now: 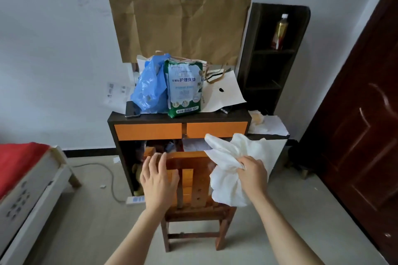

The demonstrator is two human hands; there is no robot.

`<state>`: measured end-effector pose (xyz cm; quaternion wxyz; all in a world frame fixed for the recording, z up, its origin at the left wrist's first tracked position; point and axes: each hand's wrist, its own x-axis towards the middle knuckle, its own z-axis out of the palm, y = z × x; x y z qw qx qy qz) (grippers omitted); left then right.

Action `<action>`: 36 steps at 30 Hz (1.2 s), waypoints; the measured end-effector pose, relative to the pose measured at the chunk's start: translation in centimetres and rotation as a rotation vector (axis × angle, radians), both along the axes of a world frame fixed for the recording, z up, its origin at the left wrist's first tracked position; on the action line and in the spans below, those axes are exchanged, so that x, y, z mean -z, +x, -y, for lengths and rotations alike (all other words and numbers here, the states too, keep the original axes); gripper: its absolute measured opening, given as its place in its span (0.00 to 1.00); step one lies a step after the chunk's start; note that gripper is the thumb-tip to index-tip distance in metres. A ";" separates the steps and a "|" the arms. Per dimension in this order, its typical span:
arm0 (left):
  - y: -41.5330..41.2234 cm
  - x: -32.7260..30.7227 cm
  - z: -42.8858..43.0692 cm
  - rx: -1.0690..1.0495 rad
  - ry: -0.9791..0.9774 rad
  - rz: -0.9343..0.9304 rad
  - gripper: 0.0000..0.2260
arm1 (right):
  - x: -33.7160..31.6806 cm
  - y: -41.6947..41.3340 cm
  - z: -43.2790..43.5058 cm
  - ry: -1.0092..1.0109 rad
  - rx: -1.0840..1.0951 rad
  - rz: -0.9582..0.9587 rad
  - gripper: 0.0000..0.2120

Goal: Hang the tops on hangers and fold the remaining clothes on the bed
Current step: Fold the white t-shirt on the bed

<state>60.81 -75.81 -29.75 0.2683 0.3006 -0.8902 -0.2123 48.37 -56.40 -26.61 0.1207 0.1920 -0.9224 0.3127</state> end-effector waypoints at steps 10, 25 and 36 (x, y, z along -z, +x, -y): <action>0.6 -0.9 -5.9 0.324 0.057 0.112 0.49 | -2.3 5.3 -3.4 -0.412 -0.216 -0.179 0.13; 11.6 4.5 0.8 0.297 -0.083 -0.054 0.13 | 0.4 11.2 3.7 -0.348 -0.706 0.675 0.14; 28.3 3.6 7.6 -0.220 -0.099 0.028 0.12 | 2.0 20.4 17.2 -0.095 -1.023 0.802 0.16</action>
